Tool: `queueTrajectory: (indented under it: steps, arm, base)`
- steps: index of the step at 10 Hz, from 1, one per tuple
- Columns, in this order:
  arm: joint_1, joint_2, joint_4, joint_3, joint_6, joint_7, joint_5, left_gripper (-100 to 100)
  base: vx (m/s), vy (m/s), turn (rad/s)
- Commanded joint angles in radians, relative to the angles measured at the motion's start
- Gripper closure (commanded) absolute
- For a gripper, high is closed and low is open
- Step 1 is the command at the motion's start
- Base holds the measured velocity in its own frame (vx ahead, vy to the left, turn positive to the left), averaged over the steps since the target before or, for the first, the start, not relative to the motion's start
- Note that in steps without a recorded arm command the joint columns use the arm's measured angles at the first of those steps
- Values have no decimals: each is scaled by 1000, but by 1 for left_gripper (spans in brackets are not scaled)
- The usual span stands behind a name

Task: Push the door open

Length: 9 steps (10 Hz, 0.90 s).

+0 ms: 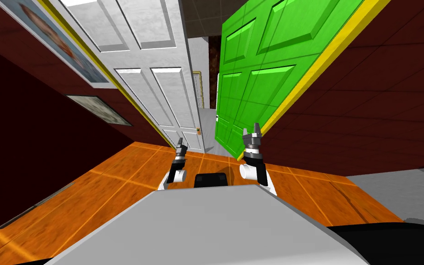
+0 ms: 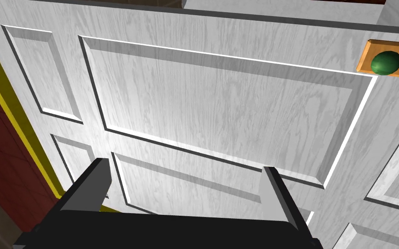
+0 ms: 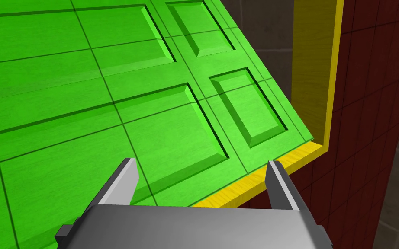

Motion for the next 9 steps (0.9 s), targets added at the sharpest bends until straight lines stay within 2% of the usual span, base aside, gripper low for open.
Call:
queueTrajectory:
  steps: [1,5,6,9]
  arm:
    - [-11,-7,50,-7,-15,-6,-5,-100]
    - [-41,-8,166,-17,-45,-9,-12,-100]
    - [-41,-8,173,-17,-45,-9,-12,-100]
    - [-62,-11,259,-23,-67,-11,-17,-100]
  base:
    - [83,40,-56]
    - [85,51,-52]
    - [64,31,-24]
    - [77,32,-46]
